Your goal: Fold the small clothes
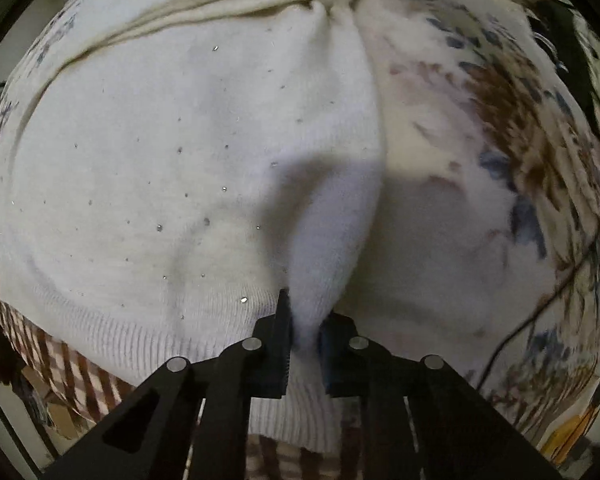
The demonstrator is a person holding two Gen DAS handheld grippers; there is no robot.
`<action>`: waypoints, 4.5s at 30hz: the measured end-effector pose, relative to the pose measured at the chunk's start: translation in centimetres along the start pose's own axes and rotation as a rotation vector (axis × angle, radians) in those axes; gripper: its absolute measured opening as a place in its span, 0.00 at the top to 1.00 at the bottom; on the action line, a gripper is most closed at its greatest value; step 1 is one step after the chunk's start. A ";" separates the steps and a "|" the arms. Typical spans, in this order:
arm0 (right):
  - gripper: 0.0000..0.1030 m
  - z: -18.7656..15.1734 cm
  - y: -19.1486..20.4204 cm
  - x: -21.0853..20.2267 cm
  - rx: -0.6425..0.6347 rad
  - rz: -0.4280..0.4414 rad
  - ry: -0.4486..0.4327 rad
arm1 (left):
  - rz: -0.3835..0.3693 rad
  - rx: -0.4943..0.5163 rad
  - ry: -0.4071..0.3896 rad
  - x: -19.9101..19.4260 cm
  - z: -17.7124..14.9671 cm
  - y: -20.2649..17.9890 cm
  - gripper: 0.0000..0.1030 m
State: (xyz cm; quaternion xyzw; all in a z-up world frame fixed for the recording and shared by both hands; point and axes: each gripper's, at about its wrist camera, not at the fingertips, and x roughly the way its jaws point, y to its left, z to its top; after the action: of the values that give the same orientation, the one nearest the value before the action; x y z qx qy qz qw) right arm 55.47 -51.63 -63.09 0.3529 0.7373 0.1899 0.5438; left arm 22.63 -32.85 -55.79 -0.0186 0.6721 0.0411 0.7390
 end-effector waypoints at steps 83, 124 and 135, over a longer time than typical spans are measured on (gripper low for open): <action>0.91 -7.3 49.3 30.1 -0.500 -0.563 -0.124 | -0.412 -0.772 -0.186 -5.4 -6.6 51.1 0.98; 0.80 -6.0 44.6 27.9 -0.446 -0.556 -0.094 | -0.500 -0.670 -0.078 -3.3 -6.4 51.5 0.96; 0.55 -21.8 34.2 22.2 -0.393 -0.509 0.001 | -0.527 -0.658 -0.049 -1.8 -6.1 51.9 0.96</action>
State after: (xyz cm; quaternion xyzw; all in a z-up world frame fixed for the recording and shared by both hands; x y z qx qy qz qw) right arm 42.24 -10.05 -47.89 0.0453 0.7513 0.1869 0.6313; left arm 11.97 18.25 -53.14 -0.4236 0.5776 0.0635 0.6949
